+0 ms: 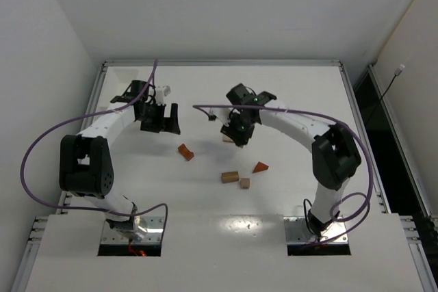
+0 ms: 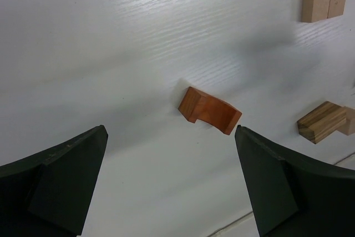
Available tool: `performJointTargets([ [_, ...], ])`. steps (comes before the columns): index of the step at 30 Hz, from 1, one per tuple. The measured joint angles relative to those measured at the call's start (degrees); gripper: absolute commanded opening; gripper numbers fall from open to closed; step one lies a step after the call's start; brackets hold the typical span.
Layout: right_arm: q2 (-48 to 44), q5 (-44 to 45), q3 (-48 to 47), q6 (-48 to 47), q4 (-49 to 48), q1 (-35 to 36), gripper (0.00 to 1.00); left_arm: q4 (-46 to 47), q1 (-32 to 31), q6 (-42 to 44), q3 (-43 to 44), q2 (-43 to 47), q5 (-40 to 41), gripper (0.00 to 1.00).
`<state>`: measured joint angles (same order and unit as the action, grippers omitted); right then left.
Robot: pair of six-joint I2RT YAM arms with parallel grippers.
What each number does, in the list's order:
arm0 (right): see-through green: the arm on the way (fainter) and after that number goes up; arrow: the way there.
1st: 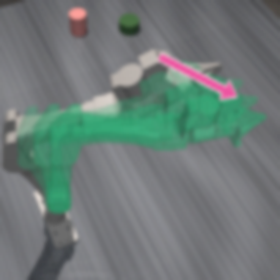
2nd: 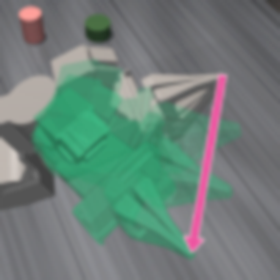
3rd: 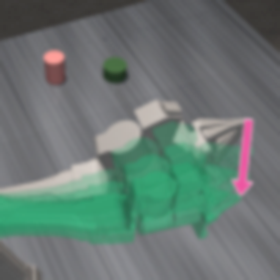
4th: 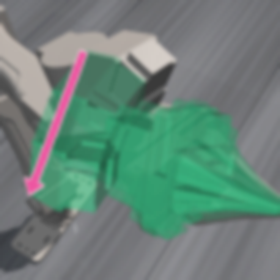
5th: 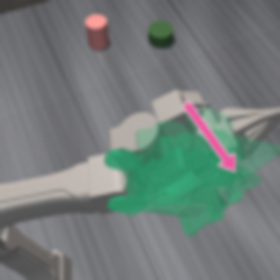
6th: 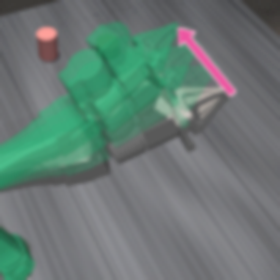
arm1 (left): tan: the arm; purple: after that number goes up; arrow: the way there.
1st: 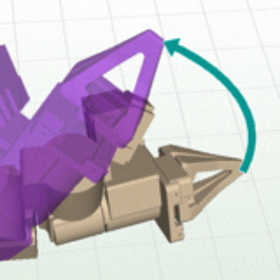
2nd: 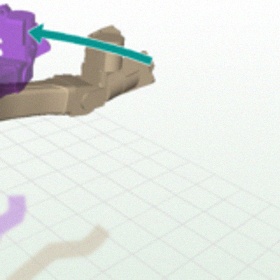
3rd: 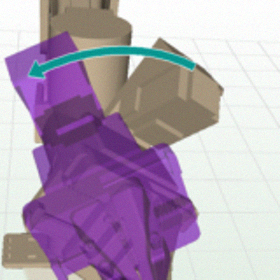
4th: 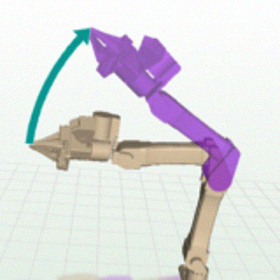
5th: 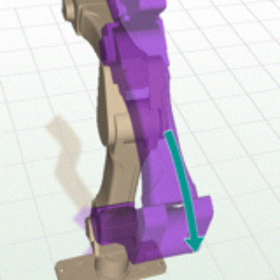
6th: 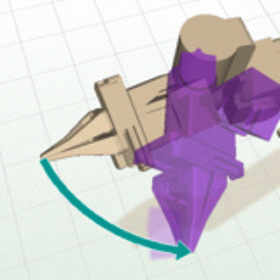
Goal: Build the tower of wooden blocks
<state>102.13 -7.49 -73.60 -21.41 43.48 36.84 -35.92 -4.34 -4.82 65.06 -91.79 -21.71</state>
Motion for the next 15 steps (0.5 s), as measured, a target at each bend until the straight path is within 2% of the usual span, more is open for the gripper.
performJointTargets([
  [4, 8.41, -4.04, -21.14, -7.65, 7.39, -1.18, 0.0, 0.02, 0.0, 0.24, 0.0, 0.55, -0.44, 0.99],
  [8, 17.59, -8.28, -36.17, -13.9, 15.69, -2.99, 0.0, 0.0, 0.0, 0.28, 0.0, 0.98, -0.74, 0.99],
  [15, 25.97, -10.73, -41.81, -20.92, 26.1, -5.9, 0.0, -0.22, 0.0, 0.96, 0.0, 1.07, -0.79, 0.99],
])
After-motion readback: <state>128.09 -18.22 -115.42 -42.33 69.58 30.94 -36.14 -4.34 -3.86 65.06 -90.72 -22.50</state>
